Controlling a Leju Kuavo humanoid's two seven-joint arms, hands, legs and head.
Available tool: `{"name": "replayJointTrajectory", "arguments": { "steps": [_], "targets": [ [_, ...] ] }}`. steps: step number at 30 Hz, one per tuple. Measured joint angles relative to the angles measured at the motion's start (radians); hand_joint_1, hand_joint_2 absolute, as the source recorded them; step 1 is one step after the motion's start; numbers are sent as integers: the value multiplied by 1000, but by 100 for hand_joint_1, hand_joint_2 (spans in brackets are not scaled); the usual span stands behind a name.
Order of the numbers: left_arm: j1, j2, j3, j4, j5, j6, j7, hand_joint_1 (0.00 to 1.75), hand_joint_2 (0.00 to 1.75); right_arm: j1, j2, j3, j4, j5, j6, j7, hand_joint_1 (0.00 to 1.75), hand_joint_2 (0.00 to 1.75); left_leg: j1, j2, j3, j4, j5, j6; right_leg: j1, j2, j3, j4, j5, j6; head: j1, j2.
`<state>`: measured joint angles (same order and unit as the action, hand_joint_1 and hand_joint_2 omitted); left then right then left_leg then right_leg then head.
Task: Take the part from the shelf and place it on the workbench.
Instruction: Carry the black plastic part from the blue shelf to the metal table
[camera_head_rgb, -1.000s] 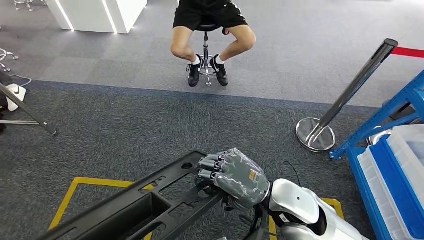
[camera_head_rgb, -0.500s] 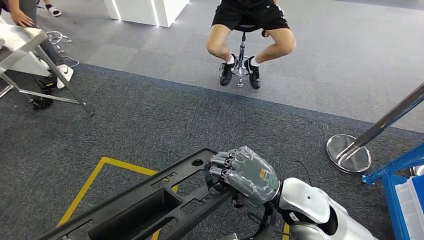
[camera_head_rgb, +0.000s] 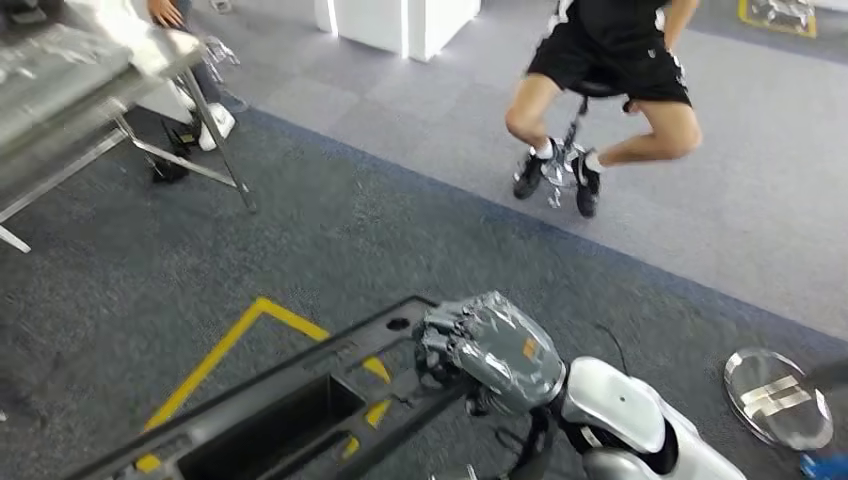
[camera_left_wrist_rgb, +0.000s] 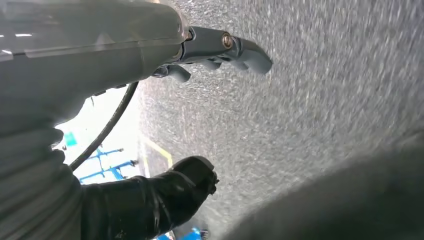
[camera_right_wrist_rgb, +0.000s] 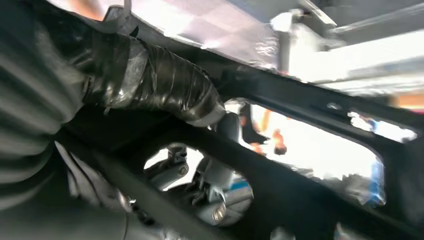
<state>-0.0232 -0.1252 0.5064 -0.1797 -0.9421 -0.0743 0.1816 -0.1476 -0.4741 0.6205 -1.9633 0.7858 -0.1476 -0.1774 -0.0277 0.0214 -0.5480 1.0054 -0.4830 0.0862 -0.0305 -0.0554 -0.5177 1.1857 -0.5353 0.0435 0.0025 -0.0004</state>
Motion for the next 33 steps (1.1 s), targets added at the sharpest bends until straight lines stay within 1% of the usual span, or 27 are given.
{"name": "replayJointTrajectory", "arguments": {
  "steps": [1, 3, 4, 5, 6, 7, 9, 10, 11, 12, 13, 15, 16, 18, 20, 21, 22, 24, 25, 26, 27, 28, 29, 30, 31, 32, 33],
  "targets": [
    [-2, 0, 0, 0, 0, 1, 0, 0, 175, 2, 0, -2, -1, 0, 0, 0, 175, 175, 2, -14, 17, -2, -12, 5, -1, 30, -49, 60, -9, 1, 0, 0],
    [-4, -2, 0, 0, 0, 2, -1, 0, 175, 6, -2, -7, -2, 0, 2, 0, 175, 175, 6, -48, 51, -4, -39, 7, -1, 52, -147, 128, -83, 5, -1, 0],
    [-3, -3, 0, 0, -1, 2, -2, 0, 175, 8, -2, -8, -2, 0, 2, 0, 175, 175, 8, -67, 72, -4, -56, 5, -2, 54, -184, 129, -127, 8, -1, 0],
    [-2, -4, 0, 0, -1, 2, -2, 0, 175, 9, -2, -10, -2, 1, 3, 0, 175, 175, 11, -85, 96, -5, -74, 2, -2, 55, -211, 108, -152, 12, -1, 0],
    [0, -4, 0, 0, -1, 2, -2, 0, 175, 10, -2, -12, -2, 1, 3, 0, 175, 175, 15, -102, 122, -5, -94, -2, -3, 58, -229, 67, -139, 15, -1, 0],
    [3, -4, 0, 0, -1, 2, -2, 0, 175, 11, -2, -13, -2, 1, 3, 0, 175, 175, 18, -116, 145, -6, -116, -6, -5, 70, -240, 9, -66, 19, -1, 0],
    [7, -5, 0, 1, -1, 2, -2, 0, 175, 16, -3, -16, -1, 1, 4, 0, 175, 175, 22, -142, 184, -8, -157, -18, -3, 99, -247, -85, 119, 18, 0, 0],
    [7, -5, 0, 2, -1, 2, -2, 0, 175, 17, -4, -18, -1, 1, 5, 0, 175, 175, 25, -154, 199, -20, -171, -25, -1, 106, -243, -107, 177, 12, 1, 0],
    [7, -6, 0, 2, -1, 2, -2, 0, 175, 14, -4, -21, -3, 1, 5, 0, 175, 175, 27, -161, 212, -24, -170, -34, 3, 102, -232, -112, 183, 1, 2, 0],
    [4, -6, 0, 2, -1, 3, -3, 0, 175, 10, -4, -24, -4, 2, 6, 0, 175, 175, 27, -164, 212, -15, -152, -41, 6, 93, -211, -117, 166, -11, 3, 0],
    [3, -6, 0, 2, -1, 3, -3, 0, 175, 7, -4, -27, -7, 3, 6, 1, 175, 175, 28, -153, 202, 23, -120, -45, 6, 83, -186, -130, 152, -21, 3, 0],
    [0, -5, 0, 2, -2, 4, -4, 0, 175, 7, -5, -29, -8, 3, 7, 2, 175, 175, 26, -98, 121, 168, -59, -53, 7, 63, -112, -172, 121, -35, 3, 0],
    [1, -5, 0, 2, -3, 4, -5, 0, 175, 8, -5, -29, -7, 3, 7, 2, 175, 175, 27, -66, 66, 235, -58, -56, 8, 51, -72, -194, 104, -38, 3, 0],
    [1, -5, 0, 2, -4, 4, -6, 0, 175, 8, -5, -29, -7, 3, 7, 2, 175, 175, 28, -35, -38, 293, -124, -63, 10, 29, 11, -236, 69, -40, 3, 0],
    [4, -5, 0, 2, -4, 4, -7, 0, 175, 8, -5, -29, -7, 3, 9, 2, 175, 175, 28, -29, -111, 259, -192, -64, 11, 7, 97, -270, 30, -38, 3, 0],
    [7, -5, 0, 2, -4, 4, -7, 0, 175, 8, -5, -29, -7, 3, 10, 2, 175, 175, 28, -26, -137, 215, -184, -61, 12, -3, 140, -284, 8, -37, 3, 0],
    [11, -5, 0, 2, -4, 4, -9, 0, 175, 9, -5, -29, -7, 3, 11, 2, 175, 175, 27, -17, -158, 154, -127, -55, 15, -14, 180, -297, -15, -35, 3, 0],
    [17, -5, 1, 3, -4, 4, -12, 0, 175, 9, -5, -29, -3, 3, 15, 2, 175, 175, 18, 15, -181, 46, 67, -37, 20, -31, 248, -310, -68, -27, 4, 0],
    [17, -5, 2, 3, -4, 4, -13, 0, 175, 8, -5, -29, -1, 3, 17, 2, 175, 175, 11, 26, -182, 27, 134, -29, 22, -38, 277, -314, -97, -21, 6, 0],
    [15, -5, 2, 3, -4, 4, -13, 0, 175, 7, -5, -29, 0, 4, 20, 2, 175, 175, 4, 27, -177, 30, 156, -22, 20, -41, 303, -307, -114, -13, 6, 0],
    [9, -5, 2, 3, -5, 5, -13, 0, 175, 3, -5, -31, -1, 5, 23, 3, 175, 175, 0, 17, -165, 46, 137, -17, 16, -42, 315, -284, -117, -6, 7, 0],
    [2, -5, 2, 2, -6, 5, -13, 0, 175, -3, -6, -34, -2, 6, 27, 4, 175, 175, -2, 3, -149, 52, 115, -11, 8, -35, 306, -232, -101, 0, 6, 0],
    [-4, -4, 2, 1, -8, 6, -13, 0, 175, -10, -6, -38, -4, 6, 32, 6, 175, 175, -1, -11, -128, 51, 94, -3, 4, -18, 273, -152, -75, 3, 6, 0],
    [-9, -3, 2, 1, -9, 6, -13, 0, 175, -18, -9, -42, -4, 5, 40, 10, 175, 175, 0, -24, -105, 46, 77, 6, 1, 3, 218, -61, -56, 4, 6, 0],
    [-12, -2, 2, 0, -11, 8, -13, 0, 175, -26, -13, -46, -4, 3, 50, 14, 175, 175, 2, -37, -81, 39, 60, 13, 0, 24, 152, 25, -55, 3, 7, 0],
    [-13, -1, 2, 0, -12, 8, -13, 0, 175, -35, -18, -49, -1, 0, 62, 20, 175, 175, 3, -50, -56, 32, 43, 17, 1, 40, 83, 90, -78, 3, 7, 0],
    [-12, -1, 2, 0, -13, 9, -13, 0, 175, -46, -26, -51, 2, -3, 75, 26, 175, 175, 4, -66, -29, 23, 26, 18, 0, 48, 18, 129, -119, 2, 7, 0]
  ]
}}
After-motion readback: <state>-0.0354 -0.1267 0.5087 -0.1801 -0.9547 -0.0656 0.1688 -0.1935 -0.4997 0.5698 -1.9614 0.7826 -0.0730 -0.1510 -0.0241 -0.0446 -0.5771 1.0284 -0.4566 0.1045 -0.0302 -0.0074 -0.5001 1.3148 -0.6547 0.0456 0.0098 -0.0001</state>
